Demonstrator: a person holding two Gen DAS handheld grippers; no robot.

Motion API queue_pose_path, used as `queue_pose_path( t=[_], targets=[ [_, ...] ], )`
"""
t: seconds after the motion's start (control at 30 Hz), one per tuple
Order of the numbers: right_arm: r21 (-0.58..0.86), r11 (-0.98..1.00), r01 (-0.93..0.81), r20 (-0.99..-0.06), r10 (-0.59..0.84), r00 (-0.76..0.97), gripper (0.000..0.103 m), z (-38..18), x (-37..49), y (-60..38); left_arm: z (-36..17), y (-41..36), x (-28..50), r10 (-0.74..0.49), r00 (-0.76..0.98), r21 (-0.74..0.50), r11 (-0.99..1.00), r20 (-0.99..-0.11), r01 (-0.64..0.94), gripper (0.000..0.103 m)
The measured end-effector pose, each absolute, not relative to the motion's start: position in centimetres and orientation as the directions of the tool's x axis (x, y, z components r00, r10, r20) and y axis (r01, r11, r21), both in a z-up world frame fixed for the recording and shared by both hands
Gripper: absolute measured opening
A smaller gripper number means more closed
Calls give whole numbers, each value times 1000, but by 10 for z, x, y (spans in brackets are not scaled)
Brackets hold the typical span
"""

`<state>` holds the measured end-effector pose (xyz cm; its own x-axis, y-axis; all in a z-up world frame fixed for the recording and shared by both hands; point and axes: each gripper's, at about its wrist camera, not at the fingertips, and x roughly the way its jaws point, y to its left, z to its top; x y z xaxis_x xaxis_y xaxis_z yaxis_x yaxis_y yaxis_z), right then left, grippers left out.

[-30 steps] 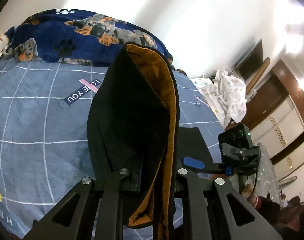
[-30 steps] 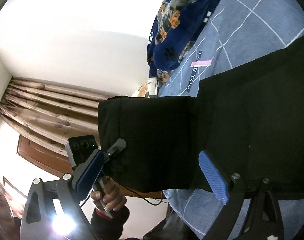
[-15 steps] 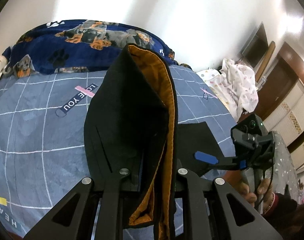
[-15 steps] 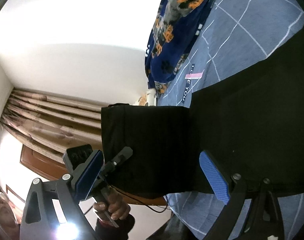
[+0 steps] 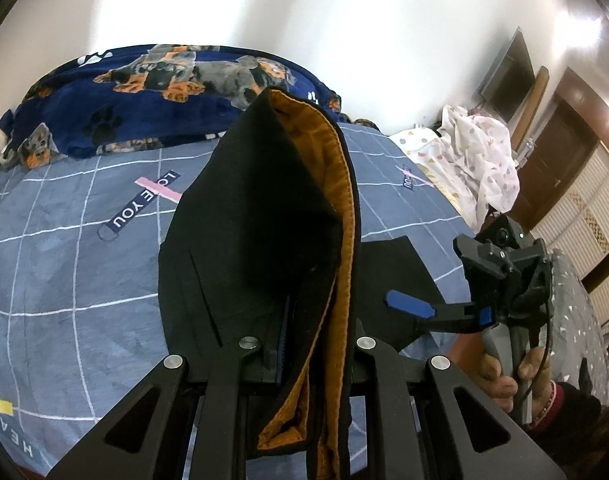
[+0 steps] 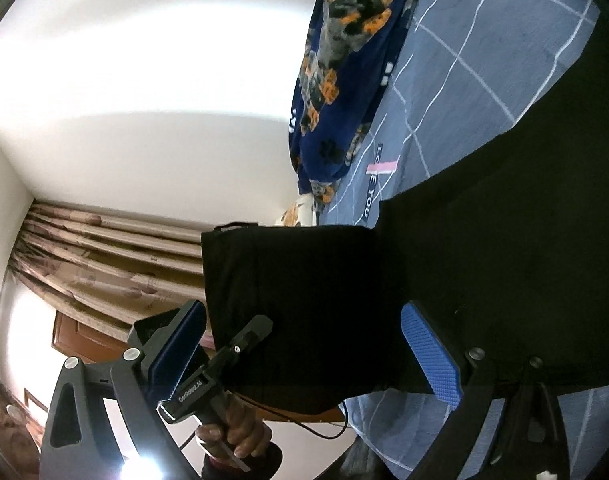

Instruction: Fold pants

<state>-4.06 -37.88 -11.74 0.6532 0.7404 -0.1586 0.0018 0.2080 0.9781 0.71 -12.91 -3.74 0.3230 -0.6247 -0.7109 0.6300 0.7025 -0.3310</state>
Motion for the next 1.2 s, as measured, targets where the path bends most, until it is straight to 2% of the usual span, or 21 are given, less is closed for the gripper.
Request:
queue_pose_path(
  t=[0.6, 1.2],
  targets=[
    [973, 214, 91, -201, 575, 793, 98, -112, -66, -460, -27, -153, 5, -657, 289, -359, 667, -696, 653, 16],
    [984, 128, 125, -175, 537, 825, 98, -121, -80, -495, -24, -200, 4, -679, 222, -385, 620, -700, 683, 16]
  ],
)
